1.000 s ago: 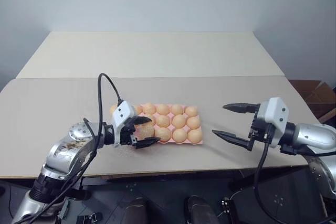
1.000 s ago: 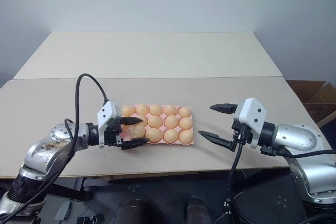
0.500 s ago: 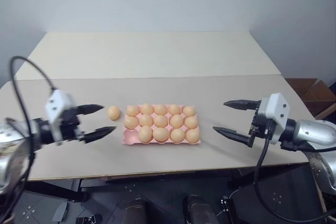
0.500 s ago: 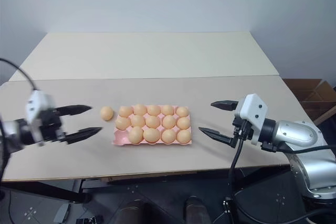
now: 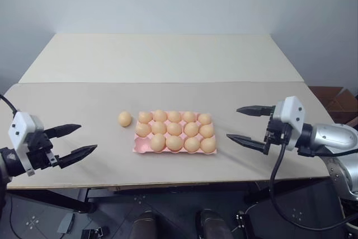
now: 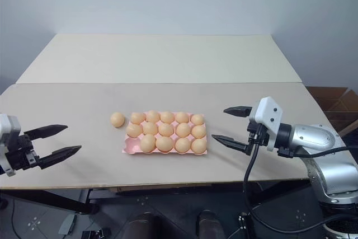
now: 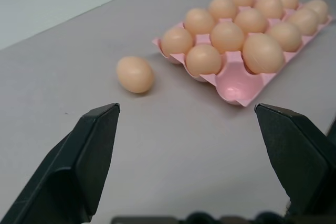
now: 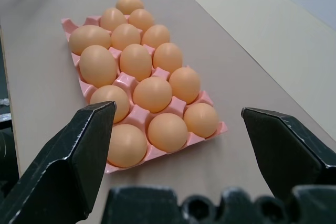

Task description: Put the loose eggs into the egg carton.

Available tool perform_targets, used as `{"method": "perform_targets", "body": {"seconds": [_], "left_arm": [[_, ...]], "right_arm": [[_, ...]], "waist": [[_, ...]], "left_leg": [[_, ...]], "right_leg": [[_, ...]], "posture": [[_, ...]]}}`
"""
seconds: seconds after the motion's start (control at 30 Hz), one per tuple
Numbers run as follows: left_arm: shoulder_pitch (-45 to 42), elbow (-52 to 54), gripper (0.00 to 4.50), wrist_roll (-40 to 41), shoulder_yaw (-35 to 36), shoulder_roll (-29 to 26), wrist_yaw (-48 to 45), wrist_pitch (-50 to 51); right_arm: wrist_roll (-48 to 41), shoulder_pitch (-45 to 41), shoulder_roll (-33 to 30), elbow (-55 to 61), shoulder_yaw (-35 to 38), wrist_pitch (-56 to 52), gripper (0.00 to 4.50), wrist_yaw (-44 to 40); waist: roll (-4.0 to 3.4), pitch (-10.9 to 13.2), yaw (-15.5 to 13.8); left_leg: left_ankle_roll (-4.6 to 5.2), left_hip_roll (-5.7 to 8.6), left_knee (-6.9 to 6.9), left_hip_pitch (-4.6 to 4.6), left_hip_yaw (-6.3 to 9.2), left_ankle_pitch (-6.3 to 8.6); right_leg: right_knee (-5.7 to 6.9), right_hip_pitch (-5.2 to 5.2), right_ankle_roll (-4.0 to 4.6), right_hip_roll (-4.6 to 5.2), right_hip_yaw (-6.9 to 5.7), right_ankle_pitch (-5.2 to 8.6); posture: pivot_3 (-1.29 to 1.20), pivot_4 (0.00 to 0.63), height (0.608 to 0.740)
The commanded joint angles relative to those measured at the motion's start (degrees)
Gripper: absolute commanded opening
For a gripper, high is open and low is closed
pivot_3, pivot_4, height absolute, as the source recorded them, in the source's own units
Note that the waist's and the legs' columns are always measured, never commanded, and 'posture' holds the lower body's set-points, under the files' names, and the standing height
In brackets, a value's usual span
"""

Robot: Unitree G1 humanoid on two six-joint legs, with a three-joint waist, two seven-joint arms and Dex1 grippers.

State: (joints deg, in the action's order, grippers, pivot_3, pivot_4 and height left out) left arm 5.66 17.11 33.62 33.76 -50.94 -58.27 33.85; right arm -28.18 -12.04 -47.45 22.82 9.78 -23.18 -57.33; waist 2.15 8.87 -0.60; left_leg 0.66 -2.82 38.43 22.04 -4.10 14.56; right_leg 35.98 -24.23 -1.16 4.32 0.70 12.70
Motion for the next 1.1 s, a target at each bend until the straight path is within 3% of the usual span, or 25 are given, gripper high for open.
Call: {"method": "perform_targets", "body": {"seconds": [0.03, 0.27, 0.6, 0.7, 0.93, 1.1], "left_arm": [[-5.79, 0.00, 4.48, -2.08, -5.68, 0.52, 8.45, 4.23], [-23.85, -8.70, 4.48, -10.11, -20.30, 8.93, 25.83, 12.50], [-36.84, -23.16, 4.48, -15.14, -26.59, 18.31, 34.38, 17.18], [-36.85, -23.29, 3.94, -15.53, -27.61, 18.19, 33.84, 18.37], [-34.56, -18.83, 1.74, -14.73, -26.53, 16.42, 30.97, 16.61], [-27.49, -11.28, 1.74, -12.86, -24.08, 7.80, 18.57, 8.16]], "right_arm": [[-0.34, -0.93, -0.62, 1.01, 0.90, 0.99, 4.50, -0.09], [-0.32, -0.79, -0.09, 2.16, 0.88, 1.00, 4.50, 1.20], [-1.64, -0.73, 0.66, 3.74, 1.42, 0.46, 4.50, 2.19], [-2.17, -0.43, 0.80, 4.35, 1.71, 0.46, 4.50, 2.35], [-2.49, -0.35, 1.22, 4.64, 1.90, 0.59, 4.50, 3.46], [-2.83, 0.36, 1.33, 5.56, 2.47, 0.33, 4.50, 4.31]], "waist": [[0.00, 0.00, -0.11], [0.03, -0.02, -0.08], [0.06, -0.02, 0.35], [0.06, -0.02, 0.46], [0.06, -0.02, 0.42], [0.06, -0.02, 0.83]], "left_leg": [[0.00, 0.00, 0.03, 0.01, 0.02, 0.00], [0.00, 0.07, 0.08, 0.09, 0.02, 0.00], [0.02, 0.09, 0.28, 0.24, 0.09, 0.01], [0.02, 0.09, 0.28, 0.24, 0.10, 0.01], [0.02, 0.10, 0.31, 0.25, 0.11, 0.01], [0.02, 0.07, 0.27, 0.26, 0.11, 0.01]], "right_leg": [[0.00, 0.01, -0.06, -0.02, -0.01, -0.04], [-0.04, 0.03, -0.19, -0.02, 0.04, -0.13], [-0.07, 0.01, -0.30, -0.04, 0.03, -0.22], [-0.07, 0.00, -0.30, -0.03, 0.03, -0.22], [-0.06, 0.02, -0.31, 0.00, 0.03, -0.23], [-0.06, -0.03, -0.30, -0.01, 0.04, -0.22]], "posture": [[0.00, 0.150, 0.740], [0.00, 0.150, 0.740], [0.00, 0.150, 0.740], [0.00, 0.150, 0.740], [0.00, 0.150, 0.740], [0.00, 0.150, 0.740]]}}
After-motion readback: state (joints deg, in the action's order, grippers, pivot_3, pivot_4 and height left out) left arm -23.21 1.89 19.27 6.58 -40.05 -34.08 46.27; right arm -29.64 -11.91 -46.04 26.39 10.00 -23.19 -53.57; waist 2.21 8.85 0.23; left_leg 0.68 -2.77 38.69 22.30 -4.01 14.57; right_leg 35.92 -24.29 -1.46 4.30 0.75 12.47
